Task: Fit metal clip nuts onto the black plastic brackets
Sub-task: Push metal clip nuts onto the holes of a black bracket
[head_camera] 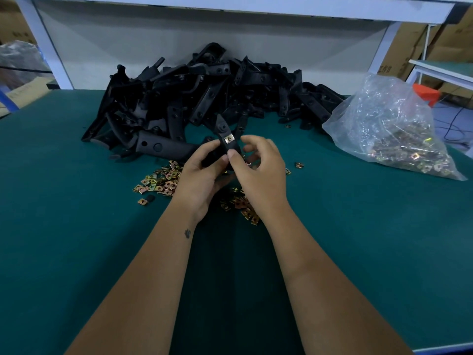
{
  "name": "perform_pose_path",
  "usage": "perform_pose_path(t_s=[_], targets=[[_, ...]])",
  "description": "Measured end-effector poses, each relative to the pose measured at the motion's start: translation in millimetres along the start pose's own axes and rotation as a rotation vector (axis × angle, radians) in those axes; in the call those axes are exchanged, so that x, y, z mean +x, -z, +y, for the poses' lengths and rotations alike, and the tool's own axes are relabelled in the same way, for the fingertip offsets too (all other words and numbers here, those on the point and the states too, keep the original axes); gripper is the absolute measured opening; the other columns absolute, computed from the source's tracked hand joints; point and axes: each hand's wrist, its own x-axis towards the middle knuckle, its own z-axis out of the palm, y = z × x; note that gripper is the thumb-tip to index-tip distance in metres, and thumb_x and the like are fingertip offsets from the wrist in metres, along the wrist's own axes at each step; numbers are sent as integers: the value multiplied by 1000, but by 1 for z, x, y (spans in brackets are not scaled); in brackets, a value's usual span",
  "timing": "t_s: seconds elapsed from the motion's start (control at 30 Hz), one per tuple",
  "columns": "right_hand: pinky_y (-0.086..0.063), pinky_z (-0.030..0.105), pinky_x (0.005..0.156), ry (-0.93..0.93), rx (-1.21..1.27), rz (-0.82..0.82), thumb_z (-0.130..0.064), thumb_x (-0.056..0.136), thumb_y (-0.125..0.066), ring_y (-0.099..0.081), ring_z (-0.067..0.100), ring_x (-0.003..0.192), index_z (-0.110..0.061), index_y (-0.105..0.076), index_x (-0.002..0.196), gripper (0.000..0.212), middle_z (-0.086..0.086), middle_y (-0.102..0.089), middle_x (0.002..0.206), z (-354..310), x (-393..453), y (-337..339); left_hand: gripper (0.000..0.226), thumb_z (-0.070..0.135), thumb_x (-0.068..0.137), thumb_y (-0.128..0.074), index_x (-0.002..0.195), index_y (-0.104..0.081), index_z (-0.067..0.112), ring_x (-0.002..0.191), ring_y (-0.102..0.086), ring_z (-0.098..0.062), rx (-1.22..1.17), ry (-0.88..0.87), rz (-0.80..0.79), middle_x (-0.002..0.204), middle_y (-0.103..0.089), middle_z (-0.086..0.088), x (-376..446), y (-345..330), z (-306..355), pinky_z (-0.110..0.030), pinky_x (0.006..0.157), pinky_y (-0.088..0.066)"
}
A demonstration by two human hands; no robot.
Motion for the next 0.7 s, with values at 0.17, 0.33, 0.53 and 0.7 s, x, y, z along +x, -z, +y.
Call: perform_pose_path(t_s=[0.17,0.33,0.53,0.7], targets=[[-47,21,77,64,-94,60,-37,85,-69,-53,1,93,-24,-66,102,21,-17,-54,95,-2,1,1,25,4,94,-63,108,-71,23,103,-70,-19,128,-28,-24,111,-72,-4,-4,-5,-1,-29,77,-57],[-51,30,74,118,-188,120,-33,88,-67,-56,8,91,-20,-68,96,15,-12,-58,93,-1,2,1,26,4,94,-63,107,-72,24,104,-69,-18,193,-68,-20,108,-73,0,-5,-8,-4,-27,77,-57],[-39,7,79,-5,-83,13,-40,87,-67,-47,-5,99,-28,-57,126,42,-20,-48,106,-1,0,-2,31,7,98,-56,123,-66,22,102,-71,-18,13,-22,43,114,-73,-3,-4,-8,-3,-29,79,-57],[-44,8,71,-189,264,-13,-25,86,-73,-61,0,90,-22,-71,98,12,-2,-66,101,-9,-1,9,29,9,101,-52,119,-68,24,104,-70,-22,-81,7,84,112,-74,-5,-9,-33,0,-34,84,-58]])
